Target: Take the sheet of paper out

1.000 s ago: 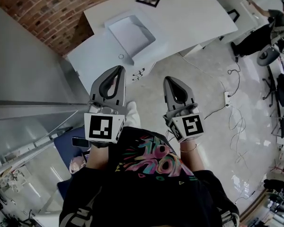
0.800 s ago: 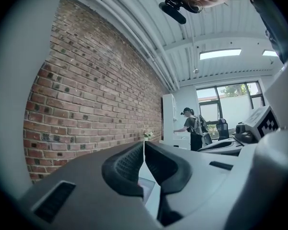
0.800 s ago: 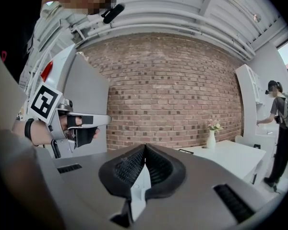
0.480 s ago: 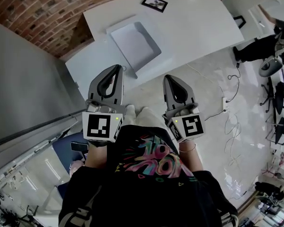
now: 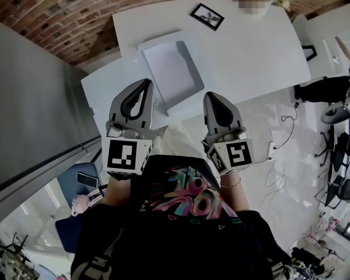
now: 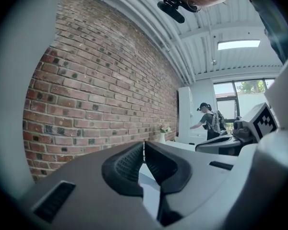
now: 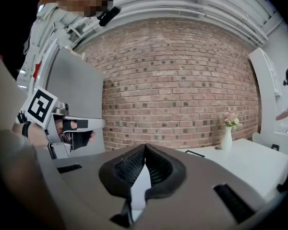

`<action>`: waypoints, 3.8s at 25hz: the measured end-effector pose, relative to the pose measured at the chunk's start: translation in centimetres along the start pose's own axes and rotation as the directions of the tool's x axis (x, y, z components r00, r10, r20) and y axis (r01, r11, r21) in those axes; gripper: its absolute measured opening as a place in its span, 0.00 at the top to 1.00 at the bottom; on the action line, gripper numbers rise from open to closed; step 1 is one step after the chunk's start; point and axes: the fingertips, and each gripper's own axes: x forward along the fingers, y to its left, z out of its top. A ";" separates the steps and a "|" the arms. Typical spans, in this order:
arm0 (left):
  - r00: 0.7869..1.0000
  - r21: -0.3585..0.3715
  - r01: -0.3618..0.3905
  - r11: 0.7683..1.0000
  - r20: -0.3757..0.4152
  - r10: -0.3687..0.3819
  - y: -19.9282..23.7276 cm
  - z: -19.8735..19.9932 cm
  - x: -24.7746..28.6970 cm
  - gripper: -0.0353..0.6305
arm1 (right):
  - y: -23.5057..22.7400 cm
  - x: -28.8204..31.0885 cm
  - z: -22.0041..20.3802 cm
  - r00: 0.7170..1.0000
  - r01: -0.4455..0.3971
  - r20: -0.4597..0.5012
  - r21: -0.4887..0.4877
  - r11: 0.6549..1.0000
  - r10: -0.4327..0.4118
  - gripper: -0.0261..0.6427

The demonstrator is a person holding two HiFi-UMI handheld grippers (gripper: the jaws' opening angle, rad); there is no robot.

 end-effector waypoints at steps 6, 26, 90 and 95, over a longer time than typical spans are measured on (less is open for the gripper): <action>0.996 -0.010 -0.090 0.996 0.023 0.090 0.5 0.8 6.0 0.91 | -5.1 5.7 2.4 0.994 -0.099 0.052 -0.007 0.995 0.099 0.93; 0.937 -0.009 -0.349 0.937 -0.003 0.349 2.7 2.5 8.6 0.91 | -8.6 12.1 4.0 0.921 -0.386 0.016 -0.096 0.918 0.389 0.93; 0.847 -0.733 -0.301 0.610 -0.499 -0.182 3.4 -29.4 12.8 0.64 | -8.4 12.9 -5.7 0.940 -0.293 -0.159 0.074 0.953 0.301 0.93; 0.836 -0.773 -0.294 0.562 -0.493 -0.240 3.0 -29.5 12.9 0.64 | -8.3 12.7 -6.1 0.935 -0.298 -0.172 0.087 0.951 0.309 0.93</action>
